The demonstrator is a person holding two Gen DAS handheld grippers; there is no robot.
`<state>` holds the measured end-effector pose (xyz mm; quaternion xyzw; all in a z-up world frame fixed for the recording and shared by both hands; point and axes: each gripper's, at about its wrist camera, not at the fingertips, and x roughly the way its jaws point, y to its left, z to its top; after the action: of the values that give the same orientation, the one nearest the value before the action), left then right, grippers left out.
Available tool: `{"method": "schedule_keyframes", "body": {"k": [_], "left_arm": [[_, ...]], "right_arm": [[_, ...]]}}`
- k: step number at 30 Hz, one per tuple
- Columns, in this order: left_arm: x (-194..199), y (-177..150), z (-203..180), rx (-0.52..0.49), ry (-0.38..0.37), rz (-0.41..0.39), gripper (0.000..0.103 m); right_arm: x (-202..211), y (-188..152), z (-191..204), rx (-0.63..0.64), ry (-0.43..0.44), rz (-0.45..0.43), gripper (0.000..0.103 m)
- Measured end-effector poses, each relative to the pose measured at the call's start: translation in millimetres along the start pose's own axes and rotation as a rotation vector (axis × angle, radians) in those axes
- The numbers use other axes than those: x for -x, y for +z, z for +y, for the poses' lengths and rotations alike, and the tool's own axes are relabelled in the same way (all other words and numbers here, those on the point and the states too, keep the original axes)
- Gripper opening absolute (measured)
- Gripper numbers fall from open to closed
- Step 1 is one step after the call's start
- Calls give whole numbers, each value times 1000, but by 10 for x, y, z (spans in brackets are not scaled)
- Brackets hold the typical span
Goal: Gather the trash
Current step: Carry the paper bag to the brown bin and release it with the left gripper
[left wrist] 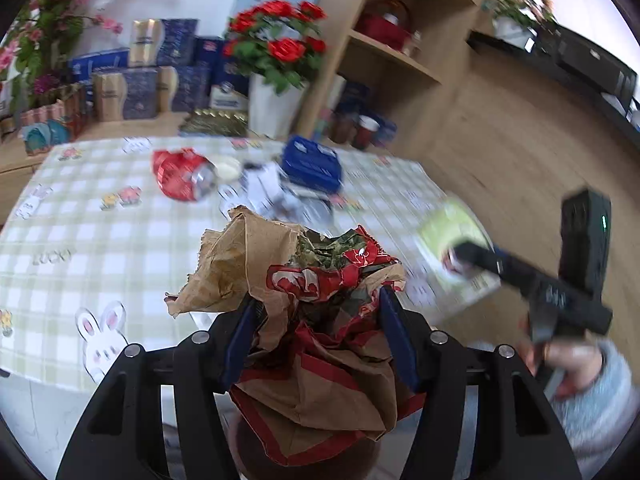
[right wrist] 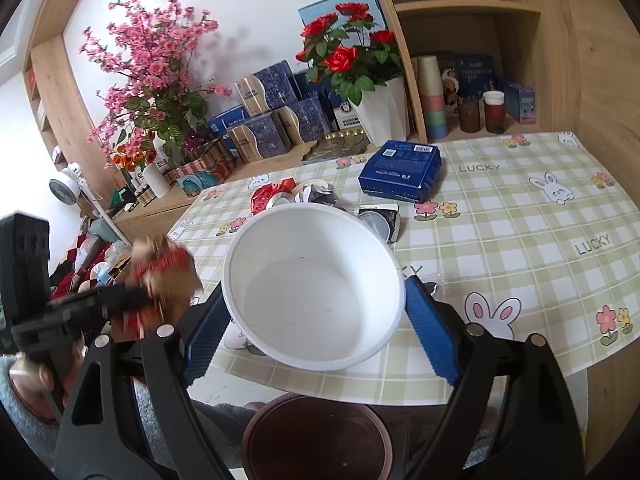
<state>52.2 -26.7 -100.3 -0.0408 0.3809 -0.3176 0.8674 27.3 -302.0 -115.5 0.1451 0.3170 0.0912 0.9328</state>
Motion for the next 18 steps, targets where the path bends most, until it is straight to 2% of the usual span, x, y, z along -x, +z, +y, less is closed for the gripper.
{"method": "schedule_keyframes", "body": {"k": [3,8,10,18], "left_arm": [[-12,-251,-113,-21,-13,43,58],[-255,-754,-228,-46,-47,190,59],[-399,-937,-228,-47,-35,245,59],[-955,-1240,-178,-29,-40,393,60]], "right_arm": [[116,-60,-11,-7,8,-16,84],[212,-174,-40,1,17,-10,84],[206,-202,-45,15,9,2,84],[114,-321,-90,17,23,32,84]]}}
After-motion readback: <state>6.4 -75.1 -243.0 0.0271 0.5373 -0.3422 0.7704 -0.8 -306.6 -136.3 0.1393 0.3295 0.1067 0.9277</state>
